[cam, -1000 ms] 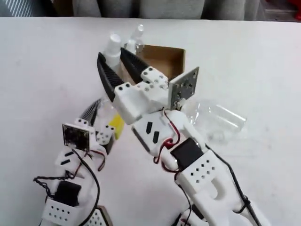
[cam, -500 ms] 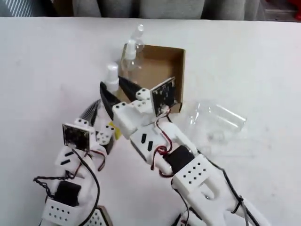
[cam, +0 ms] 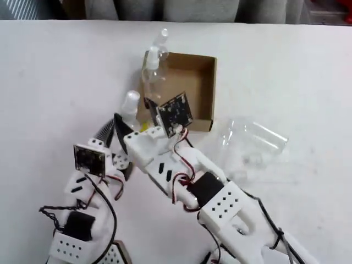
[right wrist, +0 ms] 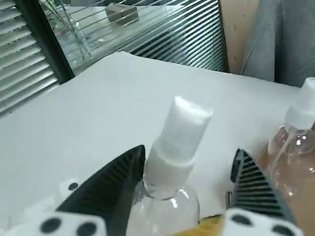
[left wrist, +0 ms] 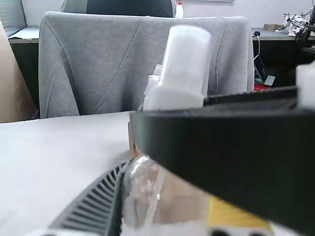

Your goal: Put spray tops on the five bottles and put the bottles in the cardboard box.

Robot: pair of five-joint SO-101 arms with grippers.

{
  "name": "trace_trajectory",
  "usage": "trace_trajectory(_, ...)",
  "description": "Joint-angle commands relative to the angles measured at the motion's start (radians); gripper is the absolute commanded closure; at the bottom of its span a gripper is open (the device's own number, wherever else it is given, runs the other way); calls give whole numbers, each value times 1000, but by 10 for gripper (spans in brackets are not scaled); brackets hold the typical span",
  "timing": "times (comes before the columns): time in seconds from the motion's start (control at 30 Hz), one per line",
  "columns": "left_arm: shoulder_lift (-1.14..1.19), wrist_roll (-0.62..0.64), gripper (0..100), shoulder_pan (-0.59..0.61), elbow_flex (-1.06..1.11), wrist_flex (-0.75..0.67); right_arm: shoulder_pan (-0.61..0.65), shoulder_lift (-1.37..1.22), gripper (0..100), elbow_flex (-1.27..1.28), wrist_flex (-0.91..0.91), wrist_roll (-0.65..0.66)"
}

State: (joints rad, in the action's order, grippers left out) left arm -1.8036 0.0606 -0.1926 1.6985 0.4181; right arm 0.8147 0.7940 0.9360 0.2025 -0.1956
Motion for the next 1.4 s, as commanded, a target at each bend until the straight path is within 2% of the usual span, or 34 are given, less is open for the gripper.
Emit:
trace_trajectory(0.0, -25, 9, 976, -10, -6, 14, -1, 64, 742, -101, 38, -6)
trace_trajectory(0.2, -25, 8, 976, -8, -6, 14, -7, 162, 745, -253, 248, -6)
trace_trajectory(0.27, -25, 8, 976, -8, -6, 14, -47, 179, 766, -290, 305, -6)
trace_trajectory(0.33, -25, 8, 976, -5, -6, 14, -107, 185, 854, -302, 325, -6)
trace_trajectory(0.4, -25, 8, 976, -4, -6, 14, -183, 182, 994, -301, 320, -6)
trace_trajectory(0.5, -25, 8, 976, -4, -6, 14, -266, 162, 940, -267, 321, -34)
trace_trajectory(0.57, -25, 11, 976, -7, -6, 14, -297, 136, 982, -249, 318, -64)
trace_trajectory(0.67, -25, 11, 976, -8, -6, 14, -329, 71, 978, -221, 265, -86)
trace_trajectory(0.83, -25, 9, 976, -8, -6, 14, -283, -77, 982, -189, 140, -86)
trace_trajectory(1.07, -25, 9, 976, -10, -6, 14, -160, -151, 982, -196, 82, -83)
trace_trajectory(1.37, -25, 9, 976, -10, -6, 14, -168, -150, 982, -196, 82, -83)
